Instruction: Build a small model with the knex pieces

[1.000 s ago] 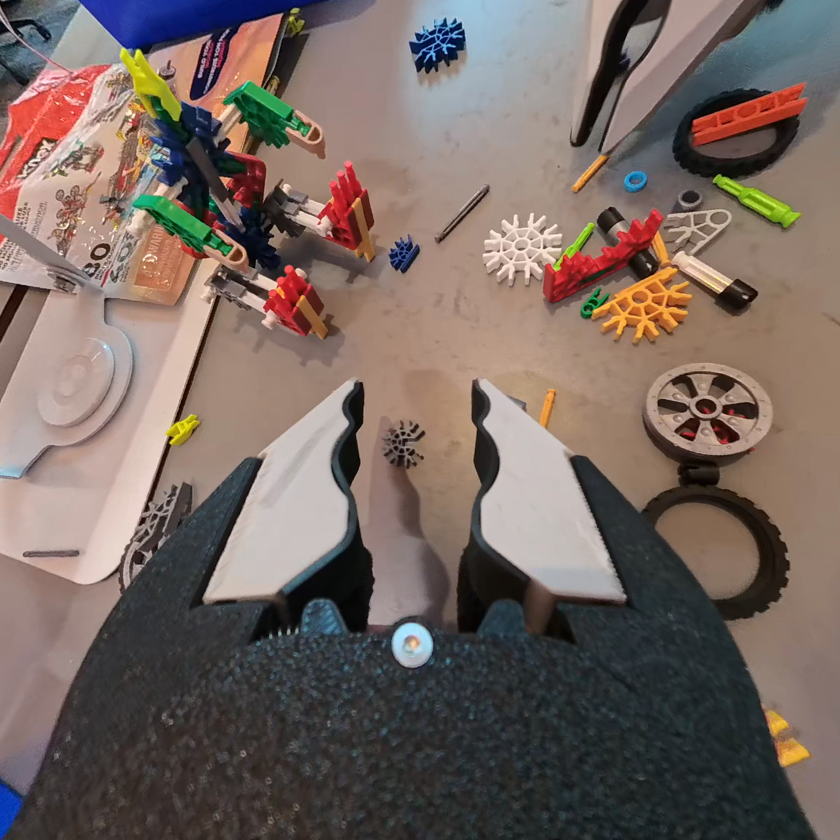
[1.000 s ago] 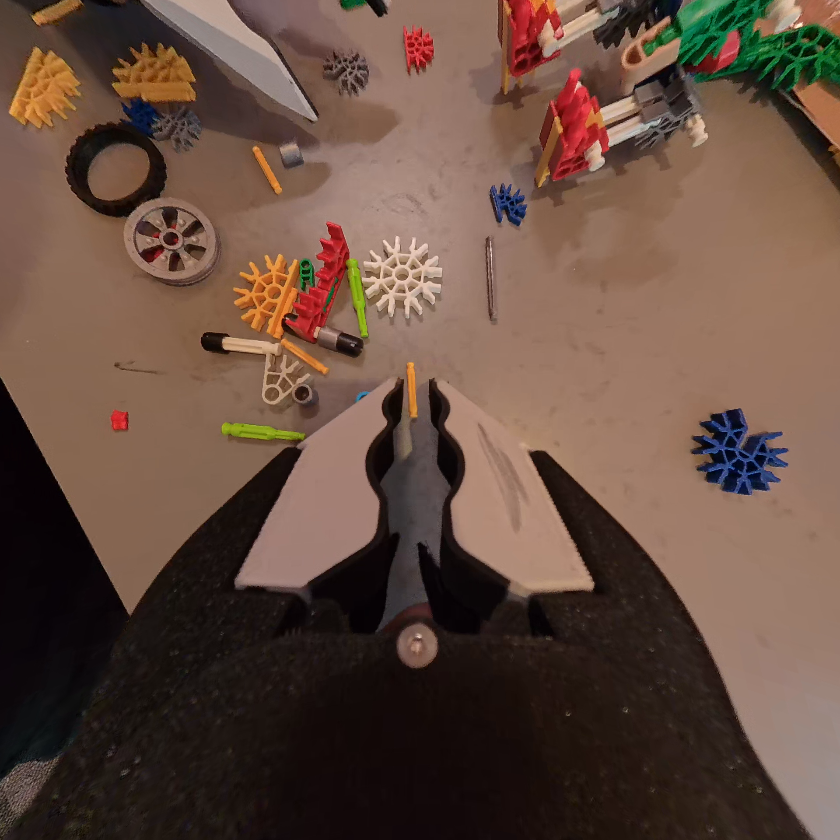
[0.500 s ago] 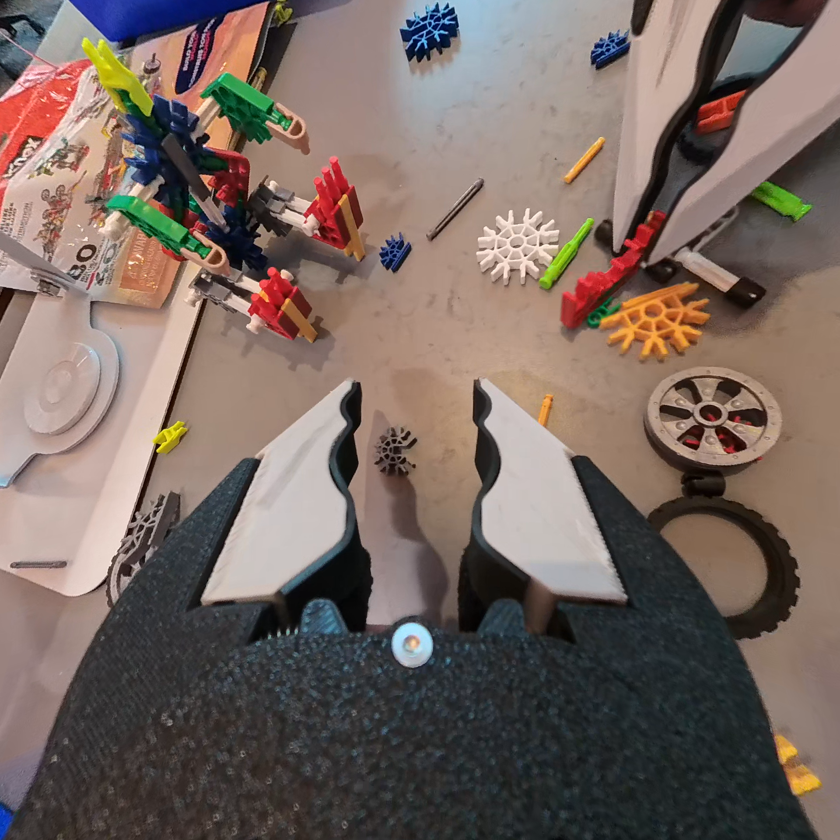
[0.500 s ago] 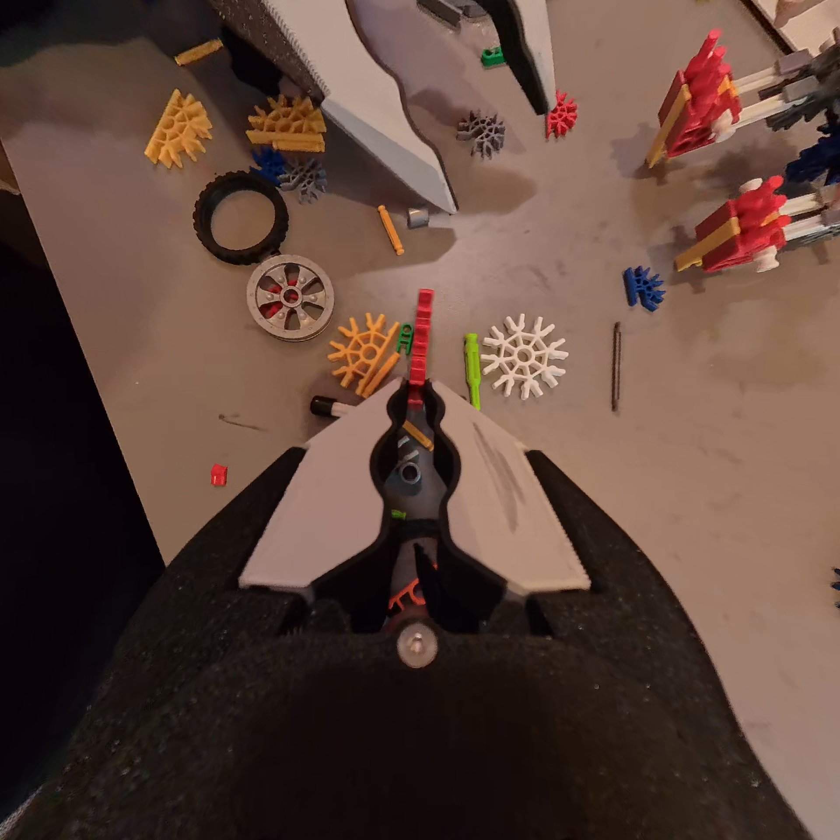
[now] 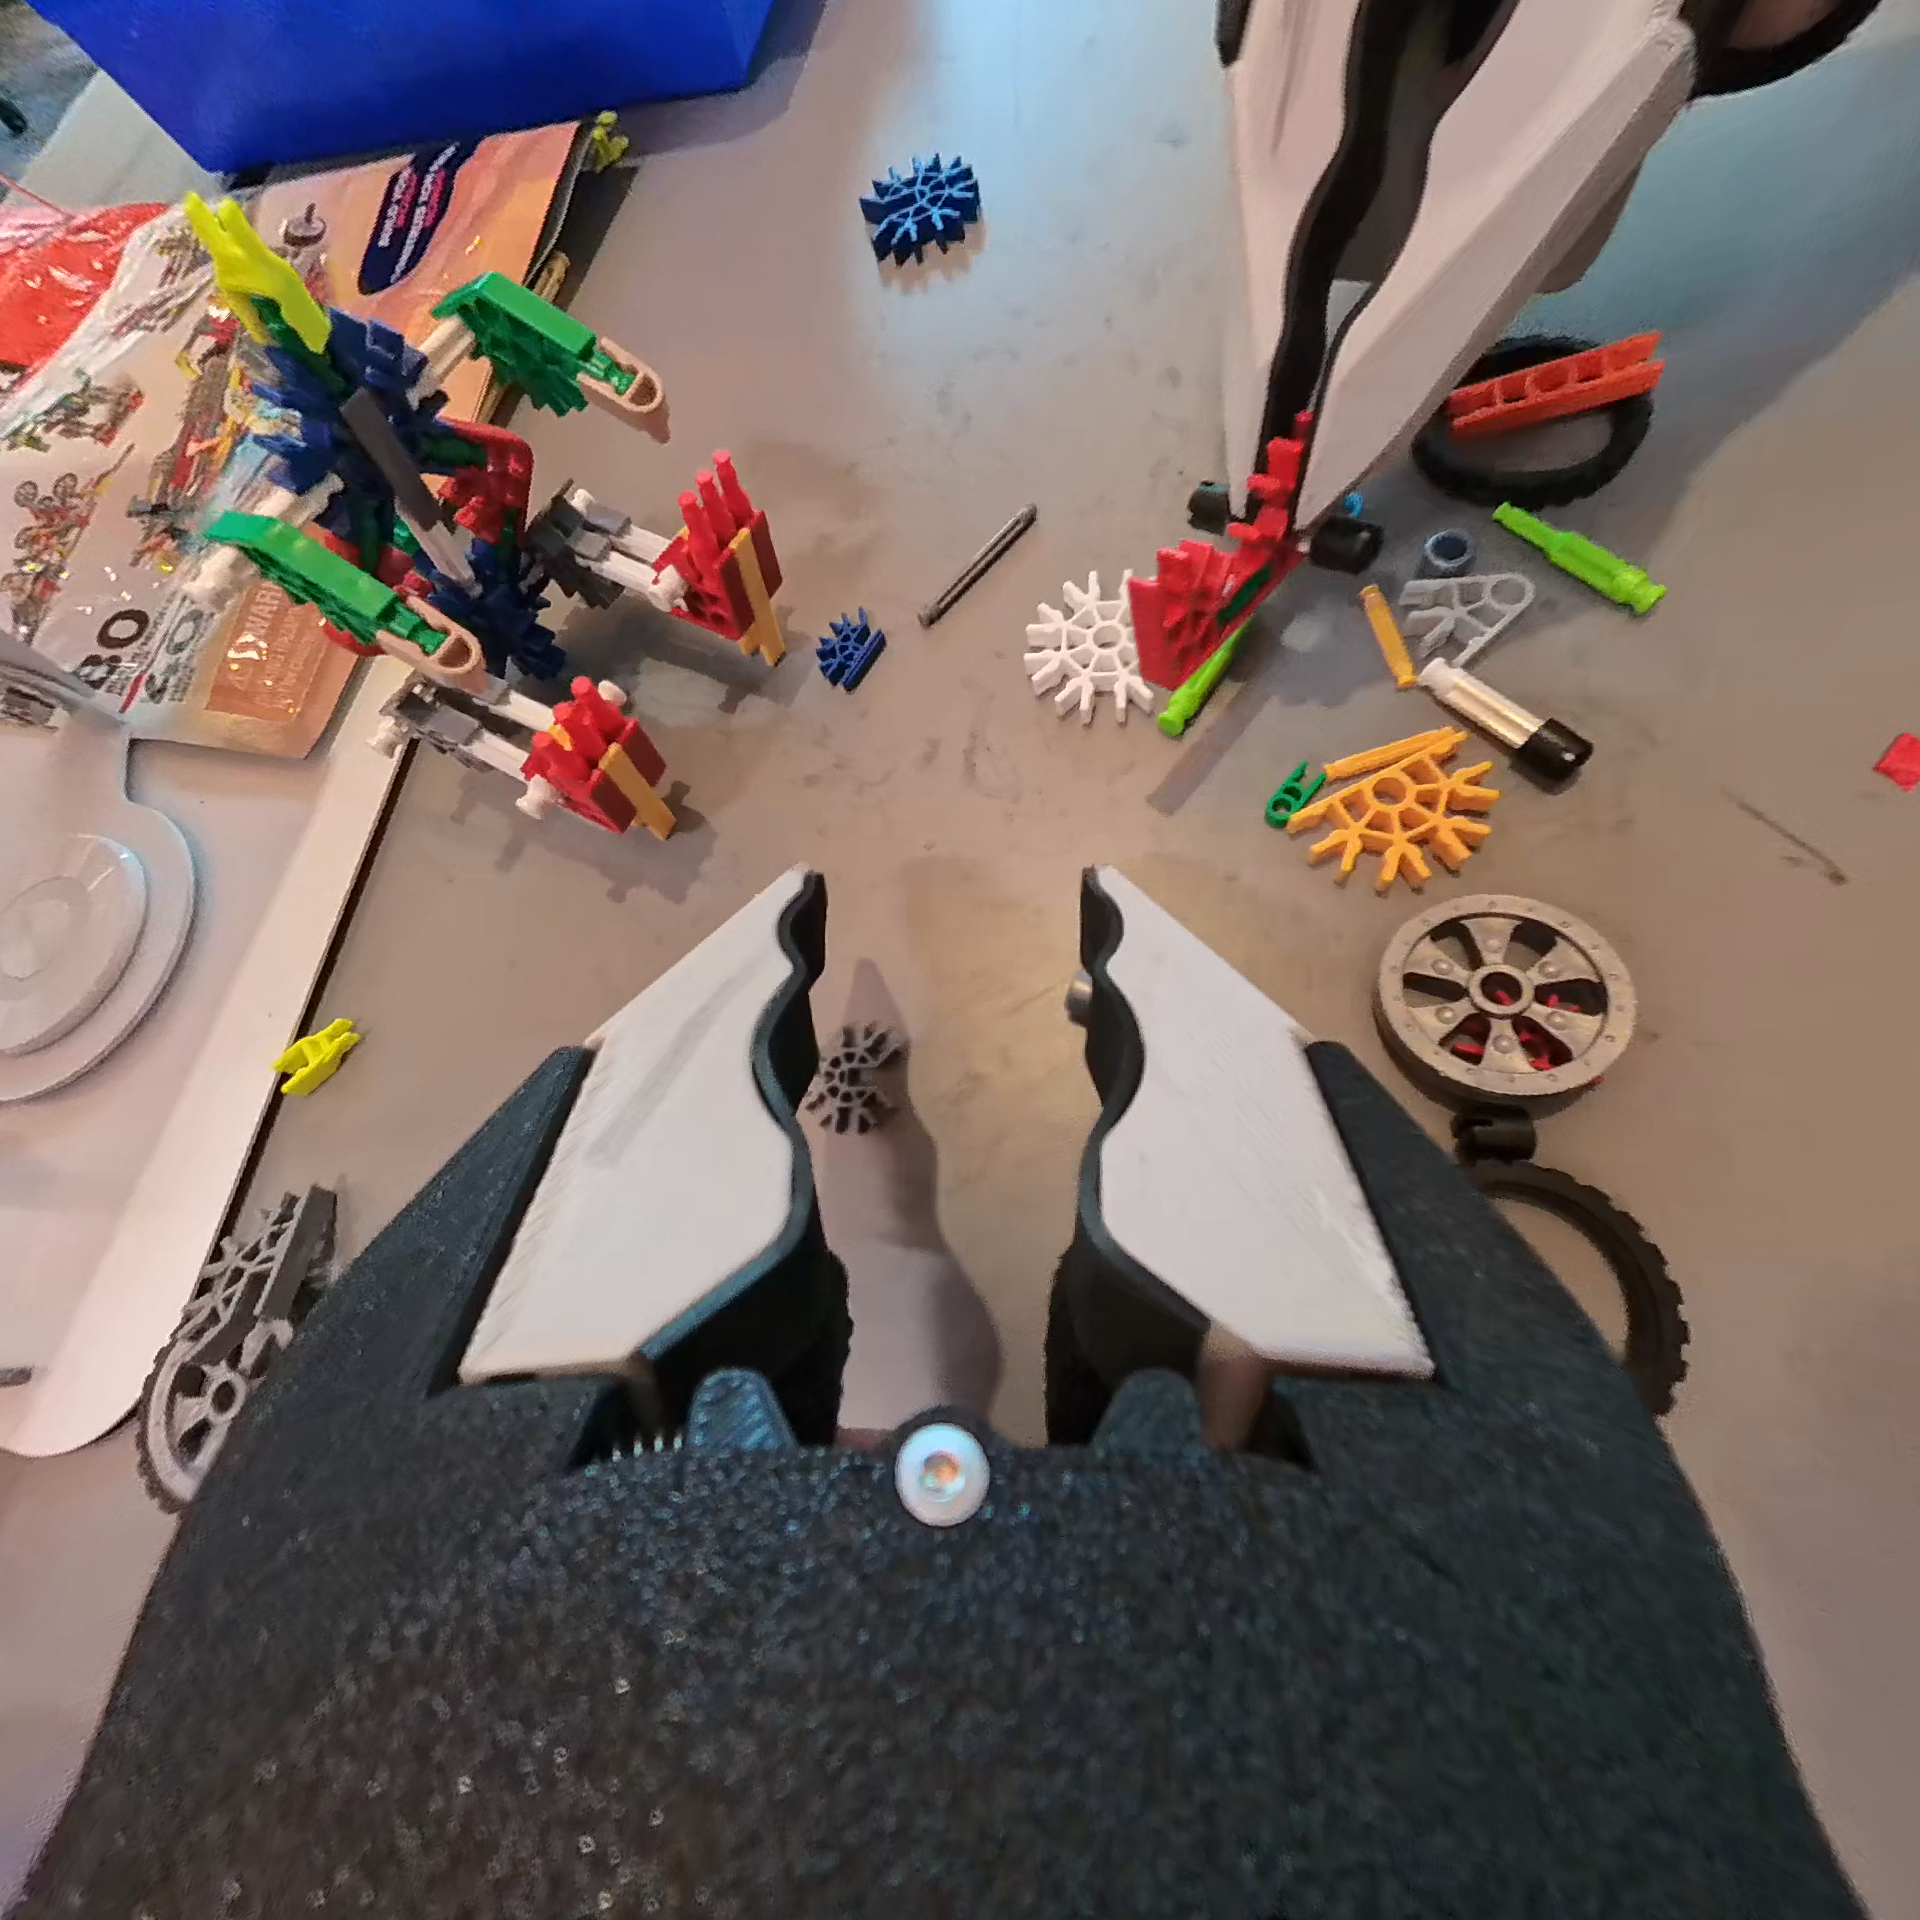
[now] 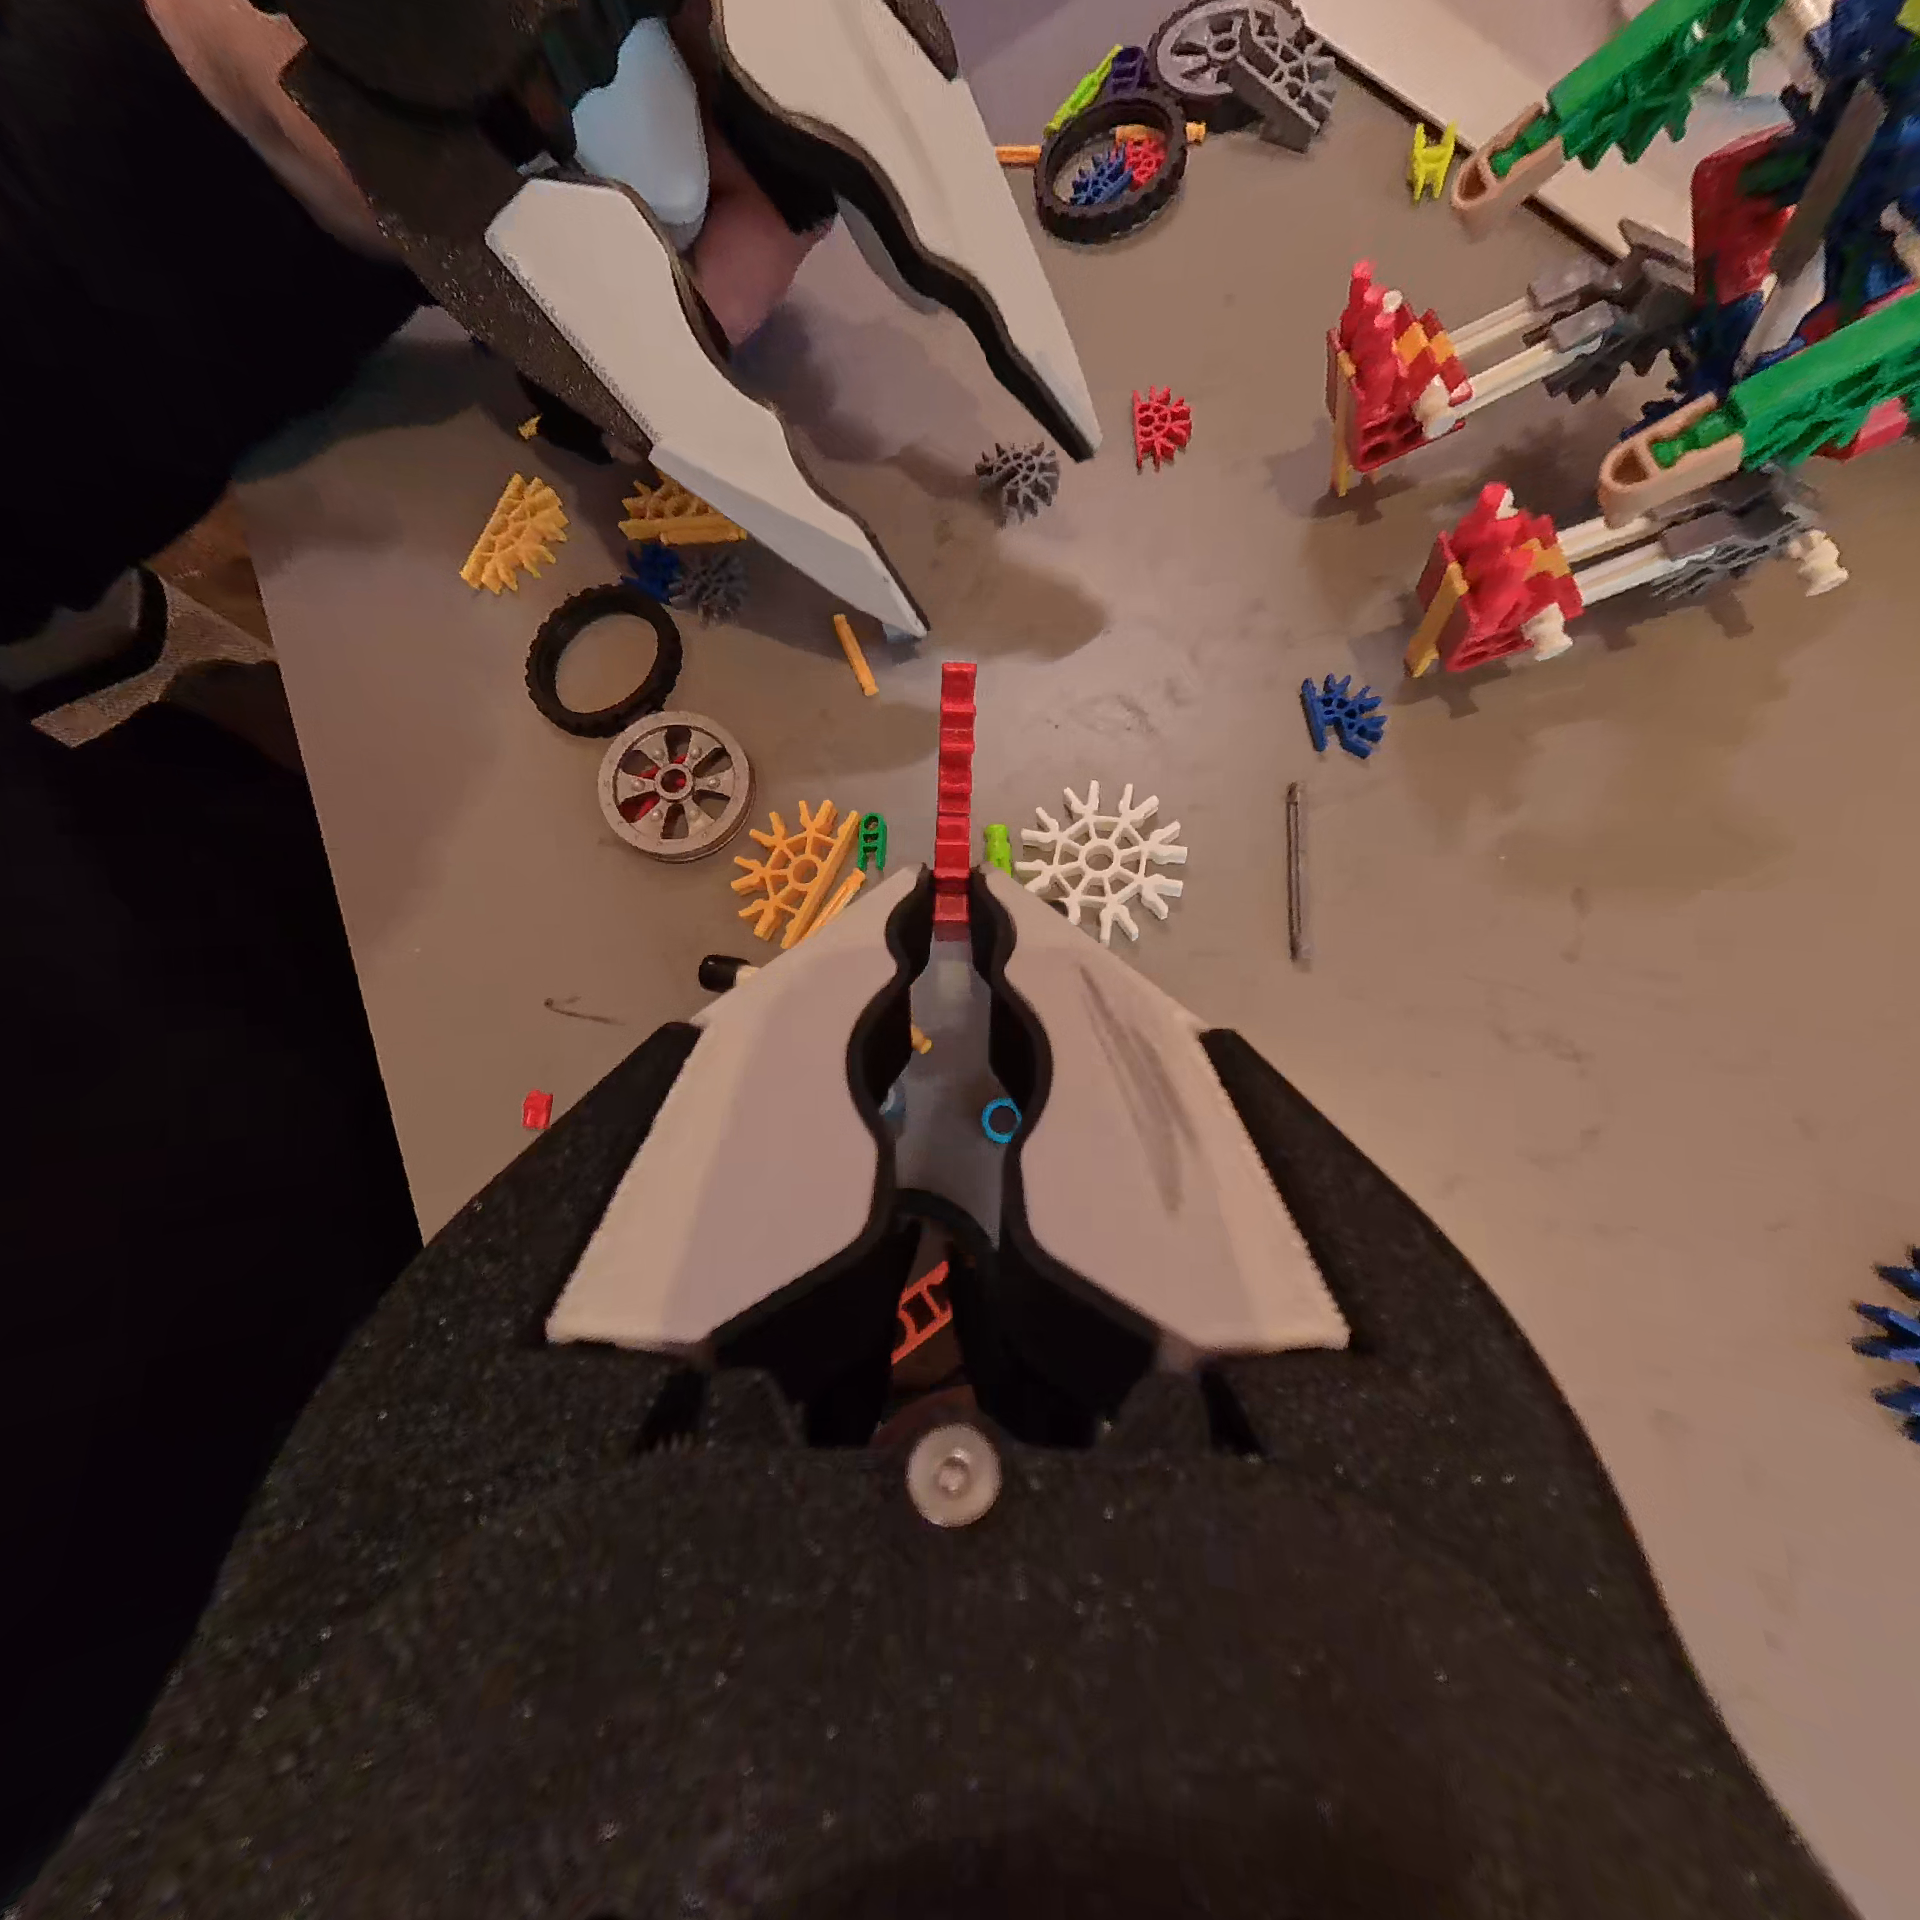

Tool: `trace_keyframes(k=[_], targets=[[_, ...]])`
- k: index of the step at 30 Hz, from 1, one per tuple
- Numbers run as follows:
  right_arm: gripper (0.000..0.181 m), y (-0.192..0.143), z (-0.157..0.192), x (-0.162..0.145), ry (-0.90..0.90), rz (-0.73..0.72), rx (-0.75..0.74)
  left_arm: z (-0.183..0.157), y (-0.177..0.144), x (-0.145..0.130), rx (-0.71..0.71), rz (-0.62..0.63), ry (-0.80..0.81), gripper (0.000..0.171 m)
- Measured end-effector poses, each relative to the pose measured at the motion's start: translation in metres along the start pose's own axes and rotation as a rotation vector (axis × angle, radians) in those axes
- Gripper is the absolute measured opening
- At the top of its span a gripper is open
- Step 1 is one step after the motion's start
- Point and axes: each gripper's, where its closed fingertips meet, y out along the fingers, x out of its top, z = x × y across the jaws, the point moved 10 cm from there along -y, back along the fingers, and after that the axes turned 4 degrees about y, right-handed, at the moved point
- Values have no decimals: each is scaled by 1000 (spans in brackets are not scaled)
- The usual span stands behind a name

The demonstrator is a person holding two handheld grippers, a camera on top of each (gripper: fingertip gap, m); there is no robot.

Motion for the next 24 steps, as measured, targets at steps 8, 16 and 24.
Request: trace_keyframes(k=[8, 16, 24], targets=[[6, 7, 3, 12, -69, -12, 14, -10, -1, 11, -105, -122, -14, 34], [6, 10, 5, 16, -143, -29, 20, -12, 1, 13, -188, -173, -55, 6], [7, 9, 4, 17, -161, -53, -9, -9, -2, 14, -195, -208, -72, 4]])
